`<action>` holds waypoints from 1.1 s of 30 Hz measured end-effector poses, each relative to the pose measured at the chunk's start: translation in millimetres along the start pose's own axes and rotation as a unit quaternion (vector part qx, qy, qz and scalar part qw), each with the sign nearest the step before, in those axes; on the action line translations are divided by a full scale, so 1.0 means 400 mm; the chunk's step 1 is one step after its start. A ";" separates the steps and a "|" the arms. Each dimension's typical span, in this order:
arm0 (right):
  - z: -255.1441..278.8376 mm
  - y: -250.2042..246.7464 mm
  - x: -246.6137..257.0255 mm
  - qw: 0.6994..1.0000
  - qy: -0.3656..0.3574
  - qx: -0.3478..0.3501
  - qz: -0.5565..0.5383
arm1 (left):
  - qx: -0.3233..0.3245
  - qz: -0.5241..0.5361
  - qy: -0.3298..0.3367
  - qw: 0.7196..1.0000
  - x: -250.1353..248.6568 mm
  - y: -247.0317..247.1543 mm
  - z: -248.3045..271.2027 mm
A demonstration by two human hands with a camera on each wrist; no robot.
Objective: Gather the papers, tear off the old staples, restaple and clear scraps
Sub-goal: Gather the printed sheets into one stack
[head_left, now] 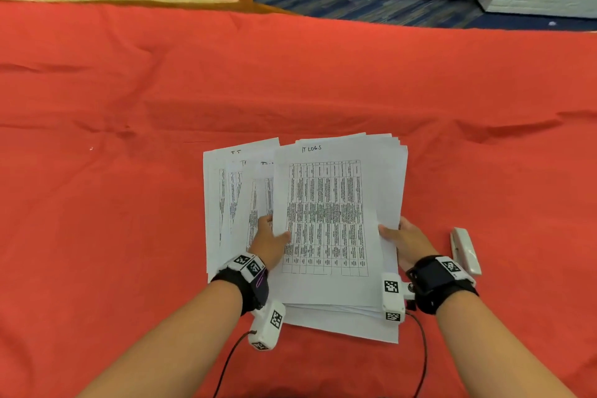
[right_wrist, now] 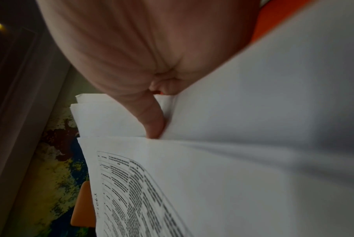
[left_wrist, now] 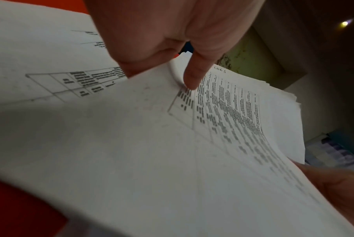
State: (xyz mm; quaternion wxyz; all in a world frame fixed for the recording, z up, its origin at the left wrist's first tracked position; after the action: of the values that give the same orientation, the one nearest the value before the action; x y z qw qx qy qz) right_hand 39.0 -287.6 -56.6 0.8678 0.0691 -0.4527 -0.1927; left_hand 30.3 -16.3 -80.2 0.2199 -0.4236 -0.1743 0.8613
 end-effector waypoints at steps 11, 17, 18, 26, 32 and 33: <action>-0.028 0.023 -0.014 0.977 -0.010 0.055 0.207 | -0.009 -0.010 0.073 0.997 -0.031 0.012 0.035; -0.032 -0.019 -0.002 0.973 -0.071 -0.049 0.216 | 0.006 0.001 0.093 0.996 -0.054 0.039 0.035; -0.024 -0.029 0.005 0.971 -0.073 -0.068 0.216 | 0.011 -0.013 0.093 0.995 -0.048 0.047 0.024; -0.006 -0.154 0.030 0.960 -0.072 -0.187 0.197 | -0.124 -0.271 -0.051 0.953 -0.006 0.054 -0.062; 0.012 -0.164 0.028 0.959 -0.059 -0.200 0.192 | -0.092 -0.164 -0.079 0.979 -0.006 0.031 -0.094; 0.011 -0.168 0.024 0.960 -0.056 -0.197 0.192 | -0.089 -0.120 -0.066 0.987 -0.009 0.026 -0.090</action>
State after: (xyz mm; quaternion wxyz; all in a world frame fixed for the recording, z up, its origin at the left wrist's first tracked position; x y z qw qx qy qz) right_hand 22.1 -352.7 -66.4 0.8579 -0.2027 -0.4586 -0.1118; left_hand 58.7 -22.8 -103.8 0.2711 -0.3595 -0.3139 0.8359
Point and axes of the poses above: each hand's wrist, its own z-axis away from the middle knuckle, its own y-axis out of the palm, x = y × z, the point moved 1 cm from there along -z, towards the middle knuckle, and after that the axes turned 15 degrees about -z, right-handed, at the moved point
